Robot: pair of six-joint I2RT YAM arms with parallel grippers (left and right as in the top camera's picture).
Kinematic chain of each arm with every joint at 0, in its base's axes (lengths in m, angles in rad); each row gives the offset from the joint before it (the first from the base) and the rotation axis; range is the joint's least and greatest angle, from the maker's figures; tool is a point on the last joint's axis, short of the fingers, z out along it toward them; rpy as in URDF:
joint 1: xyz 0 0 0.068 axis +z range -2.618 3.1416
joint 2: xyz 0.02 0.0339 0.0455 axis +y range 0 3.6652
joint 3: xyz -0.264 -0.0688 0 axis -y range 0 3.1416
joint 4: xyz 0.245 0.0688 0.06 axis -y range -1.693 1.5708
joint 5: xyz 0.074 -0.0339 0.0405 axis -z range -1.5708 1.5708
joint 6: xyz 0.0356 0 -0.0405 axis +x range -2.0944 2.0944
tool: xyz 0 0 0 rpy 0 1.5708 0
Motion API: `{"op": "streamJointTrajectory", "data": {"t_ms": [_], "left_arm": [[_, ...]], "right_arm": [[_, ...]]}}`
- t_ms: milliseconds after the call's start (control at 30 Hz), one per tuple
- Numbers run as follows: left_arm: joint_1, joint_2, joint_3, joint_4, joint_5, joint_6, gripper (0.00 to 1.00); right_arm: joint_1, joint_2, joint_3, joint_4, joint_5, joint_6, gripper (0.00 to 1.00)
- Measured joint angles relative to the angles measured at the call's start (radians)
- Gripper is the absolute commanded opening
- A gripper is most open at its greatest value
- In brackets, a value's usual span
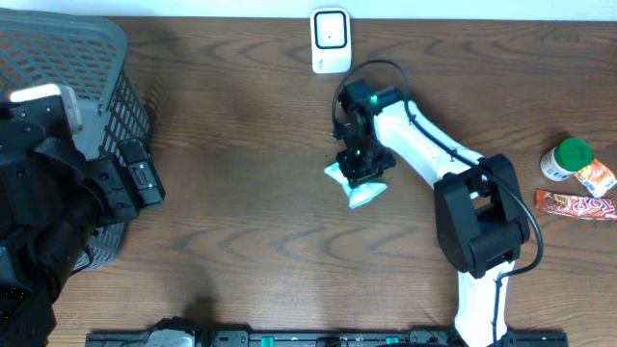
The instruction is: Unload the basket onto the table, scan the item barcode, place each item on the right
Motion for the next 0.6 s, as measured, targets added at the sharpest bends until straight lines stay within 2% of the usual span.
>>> {"op": "streamJointTrajectory", "data": {"t_ms": [67, 133, 233, 300, 333, 367, 467, 533, 600], "left_arm": [[0.0, 0.0, 0.0, 0.0, 0.0, 0.0, 0.98], [0.0, 0.0, 0.0, 0.0, 0.0, 0.0, 0.98], [0.0, 0.0, 0.0, 0.0, 0.0, 0.0, 0.98], [0.0, 0.0, 0.0, 0.0, 0.0, 0.0, 0.98], [0.0, 0.0, 0.0, 0.0, 0.0, 0.0, 0.98], [0.0, 0.0, 0.0, 0.0, 0.0, 0.0, 0.98], [0.0, 0.0, 0.0, 0.0, 0.0, 0.0, 0.98], [0.0, 0.0, 0.0, 0.0, 0.0, 0.0, 0.98], [0.0, 0.0, 0.0, 0.0, 0.0, 0.0, 0.98]], "right_arm": [[-0.015, 0.0, 0.027, -0.04, -0.107, -0.005, 0.08], [-0.043, 0.001, 0.04, -0.094, -0.235, -0.01, 0.01], [-0.093, 0.001, 0.041, -0.22, -0.402, -0.01, 0.01], [-0.125, 0.001, 0.041, -0.322, -0.472, 0.016, 0.02], [-0.139, 0.001, 0.041, -0.351, -0.492, 0.032, 0.05], [-0.156, 0.001, 0.042, -0.384, -0.512, 0.069, 0.11], [-0.197, 0.001, 0.042, -0.493, -0.551, 0.2, 0.18], [-0.222, 0.001, 0.042, -0.553, -0.571, 0.283, 0.15], [-0.245, 0.001, 0.042, -0.567, -0.597, 0.361, 0.08]]}}
